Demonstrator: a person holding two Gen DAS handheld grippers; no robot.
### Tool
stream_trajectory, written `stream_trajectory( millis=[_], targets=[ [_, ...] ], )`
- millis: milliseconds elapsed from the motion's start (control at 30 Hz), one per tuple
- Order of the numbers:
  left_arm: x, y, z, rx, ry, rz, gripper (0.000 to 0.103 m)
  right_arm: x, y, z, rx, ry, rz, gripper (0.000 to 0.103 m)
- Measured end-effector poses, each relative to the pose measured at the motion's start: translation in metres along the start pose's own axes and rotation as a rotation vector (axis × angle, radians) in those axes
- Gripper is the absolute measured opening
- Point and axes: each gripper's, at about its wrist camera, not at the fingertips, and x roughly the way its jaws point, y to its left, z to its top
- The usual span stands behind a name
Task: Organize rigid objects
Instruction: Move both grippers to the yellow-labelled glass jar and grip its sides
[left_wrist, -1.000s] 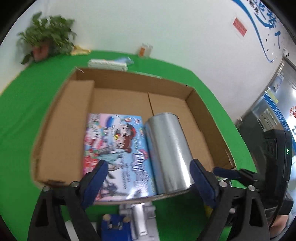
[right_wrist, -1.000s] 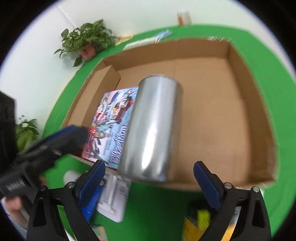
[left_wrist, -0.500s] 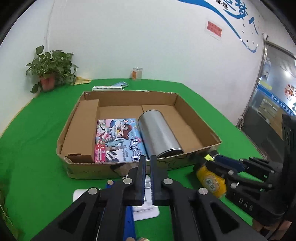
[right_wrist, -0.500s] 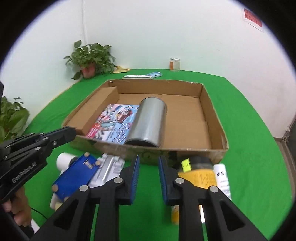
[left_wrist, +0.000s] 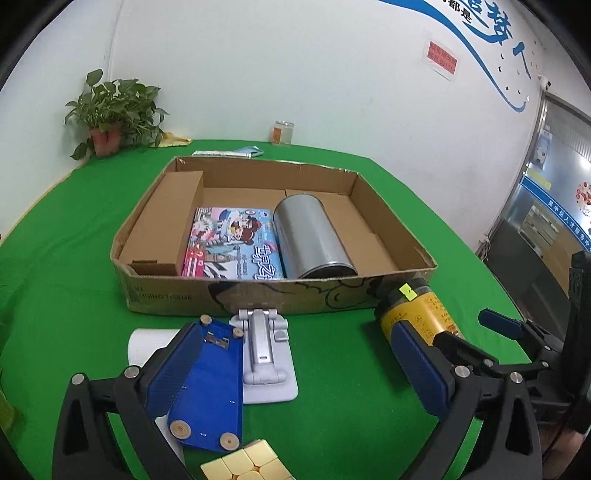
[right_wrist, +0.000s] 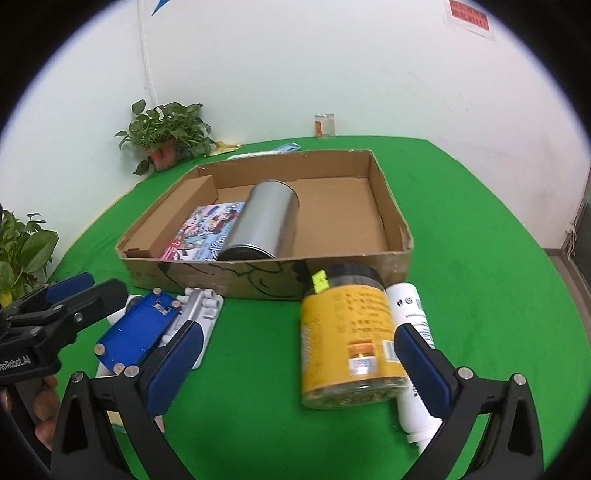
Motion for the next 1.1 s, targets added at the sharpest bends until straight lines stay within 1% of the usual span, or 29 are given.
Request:
stream_trajectory(
  millis=[33,133,233,300,333,367,433,533,600,667,733,767,800,833,900,967,1033,1100],
  targets=[
    [0.0,0.0,-0.001,-0.002,0.015,-0.008,0.102,0.002,-0.005,-0.001,-0.012,0.01,0.022,0.103],
    [0.005,0.0,-0.006,-0.013,0.046,-0.028,0.102,0.011,-0.025,0.001,0.02,0.035,0.018,0.103],
    [0.012,0.0,-0.01,-0.019,0.075,-0.047,0.102,0.025,-0.038,-0.001,0.013,0.094,0.035,0.101],
    [0.018,-0.002,-0.013,-0.028,0.095,-0.069,0.102,0.038,-0.044,-0.005,0.027,0.149,0.063,0.095],
    [0.02,-0.002,-0.014,-0.031,0.102,-0.078,0.102,0.044,-0.045,-0.008,0.031,0.176,0.077,0.089],
    [0.021,-0.003,-0.015,-0.033,0.108,-0.086,0.102,0.048,-0.045,-0.01,0.025,0.191,0.068,0.078],
    [0.025,-0.004,-0.015,-0.041,0.123,-0.101,0.102,0.047,-0.039,-0.013,-0.011,0.191,0.051,0.079],
    [0.032,-0.006,-0.015,-0.048,0.153,-0.129,0.102,0.038,-0.028,-0.023,-0.081,0.206,0.065,0.079],
    [0.037,-0.009,-0.017,-0.056,0.19,-0.191,0.102,0.025,-0.023,-0.035,-0.118,0.213,0.081,0.079],
    [0.044,-0.014,-0.021,-0.075,0.241,-0.275,0.102,0.015,-0.019,-0.045,-0.132,0.22,0.088,0.079],
    [0.049,-0.019,-0.026,-0.09,0.283,-0.334,0.102,0.007,-0.012,-0.052,-0.154,0.242,0.095,0.081],
    [0.053,-0.022,-0.029,-0.101,0.311,-0.365,0.102,0.004,-0.009,-0.052,-0.162,0.249,0.114,0.081],
    [0.057,-0.025,-0.032,-0.109,0.333,-0.385,0.102,-0.002,-0.006,-0.052,-0.164,0.242,0.175,0.081],
    [0.059,-0.027,-0.035,-0.113,0.352,-0.405,0.102,-0.009,-0.005,-0.051,-0.153,0.232,0.252,0.082],
    [0.062,-0.03,-0.038,-0.123,0.385,-0.44,0.101,-0.018,-0.009,-0.047,-0.094,0.22,0.322,0.082],
    [0.065,-0.03,-0.04,-0.142,0.403,-0.449,0.101,-0.022,-0.018,-0.041,-0.036,0.205,0.347,0.082],
    [0.068,-0.027,-0.041,-0.163,0.413,-0.446,0.101,-0.014,-0.032,-0.036,0.042,0.232,0.367,0.082],
    [0.07,-0.026,-0.04,-0.159,0.423,-0.428,0.1,-0.002,-0.035,-0.036,0.074,0.274,0.36,0.081]
  ],
)
